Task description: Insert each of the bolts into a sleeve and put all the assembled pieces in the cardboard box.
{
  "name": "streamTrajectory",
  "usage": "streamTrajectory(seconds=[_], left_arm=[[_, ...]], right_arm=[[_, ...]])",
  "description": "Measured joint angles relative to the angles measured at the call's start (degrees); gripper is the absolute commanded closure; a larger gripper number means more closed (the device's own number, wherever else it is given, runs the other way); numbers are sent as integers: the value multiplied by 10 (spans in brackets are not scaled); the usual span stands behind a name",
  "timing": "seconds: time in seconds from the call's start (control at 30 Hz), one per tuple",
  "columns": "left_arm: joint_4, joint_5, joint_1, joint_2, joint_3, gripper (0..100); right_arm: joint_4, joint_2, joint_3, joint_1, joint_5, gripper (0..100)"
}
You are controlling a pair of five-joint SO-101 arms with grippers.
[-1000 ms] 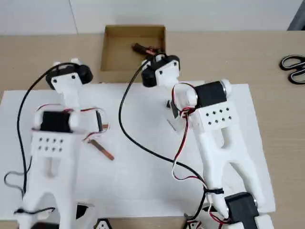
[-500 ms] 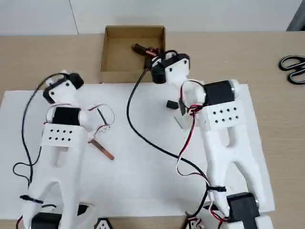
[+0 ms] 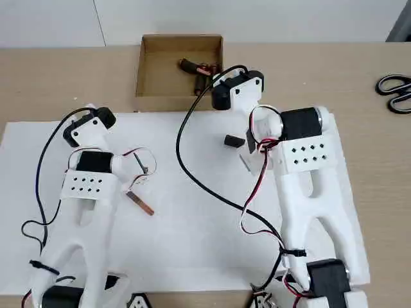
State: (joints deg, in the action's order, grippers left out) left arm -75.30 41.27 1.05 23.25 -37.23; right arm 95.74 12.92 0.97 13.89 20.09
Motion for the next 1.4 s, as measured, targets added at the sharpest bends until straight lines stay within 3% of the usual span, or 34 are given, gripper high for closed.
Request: streamTrajectory(seconds=[0.17,0.43,0.83,1.4], left_arm=[[0,-1,0,0,-13,937],[0,-3,-3,0,-29,935],[15,-1,-71,-96,-39,935],[11,-2,-33,-39,-20,935]], right_arm=[[0,0,0,0,0,994],[-1,0,0,0,0,994],[-1,0,0,0,0,994],[-2,0,0,0,0,994]])
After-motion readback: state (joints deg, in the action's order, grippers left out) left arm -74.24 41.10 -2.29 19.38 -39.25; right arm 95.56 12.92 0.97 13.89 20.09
